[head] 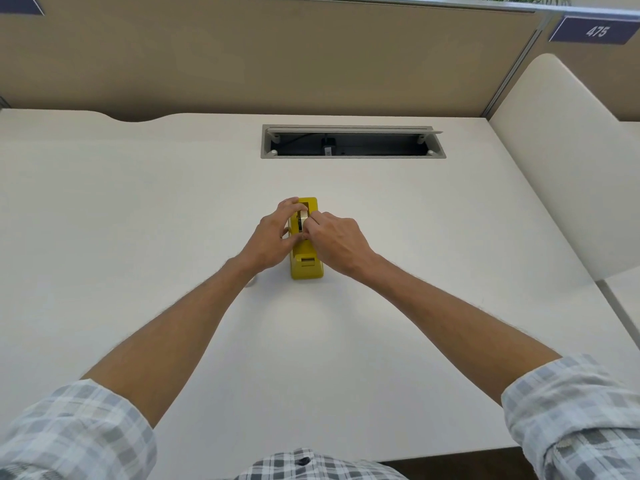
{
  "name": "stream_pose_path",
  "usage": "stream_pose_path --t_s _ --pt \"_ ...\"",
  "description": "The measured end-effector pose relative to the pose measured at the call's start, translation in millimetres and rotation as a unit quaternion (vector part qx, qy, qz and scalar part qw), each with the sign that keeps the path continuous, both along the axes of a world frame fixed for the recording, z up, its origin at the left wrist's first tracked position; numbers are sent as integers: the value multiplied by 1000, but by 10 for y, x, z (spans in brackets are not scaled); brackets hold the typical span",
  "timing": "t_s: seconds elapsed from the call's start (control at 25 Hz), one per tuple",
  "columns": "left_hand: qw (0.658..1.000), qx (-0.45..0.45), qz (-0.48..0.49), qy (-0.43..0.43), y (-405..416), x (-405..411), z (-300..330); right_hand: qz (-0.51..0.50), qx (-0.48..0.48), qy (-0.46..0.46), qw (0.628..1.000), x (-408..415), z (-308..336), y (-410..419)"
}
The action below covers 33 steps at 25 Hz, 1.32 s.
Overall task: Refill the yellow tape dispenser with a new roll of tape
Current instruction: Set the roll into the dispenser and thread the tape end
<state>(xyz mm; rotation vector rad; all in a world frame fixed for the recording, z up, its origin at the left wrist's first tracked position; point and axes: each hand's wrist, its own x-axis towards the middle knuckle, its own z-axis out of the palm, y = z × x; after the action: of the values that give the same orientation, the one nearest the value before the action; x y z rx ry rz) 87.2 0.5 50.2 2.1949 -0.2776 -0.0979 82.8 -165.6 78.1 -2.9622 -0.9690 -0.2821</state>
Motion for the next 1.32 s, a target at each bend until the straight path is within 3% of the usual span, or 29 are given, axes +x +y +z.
stream_pose_path --t_s 0.68,1.32 --pt "1000 6 -16 14 -10 -76 27 -7 -3 -7 1000 -199 66 19" --pt "998 43 32 -20 8 -142 -69 23 2 -103 994 -615 62 -65"
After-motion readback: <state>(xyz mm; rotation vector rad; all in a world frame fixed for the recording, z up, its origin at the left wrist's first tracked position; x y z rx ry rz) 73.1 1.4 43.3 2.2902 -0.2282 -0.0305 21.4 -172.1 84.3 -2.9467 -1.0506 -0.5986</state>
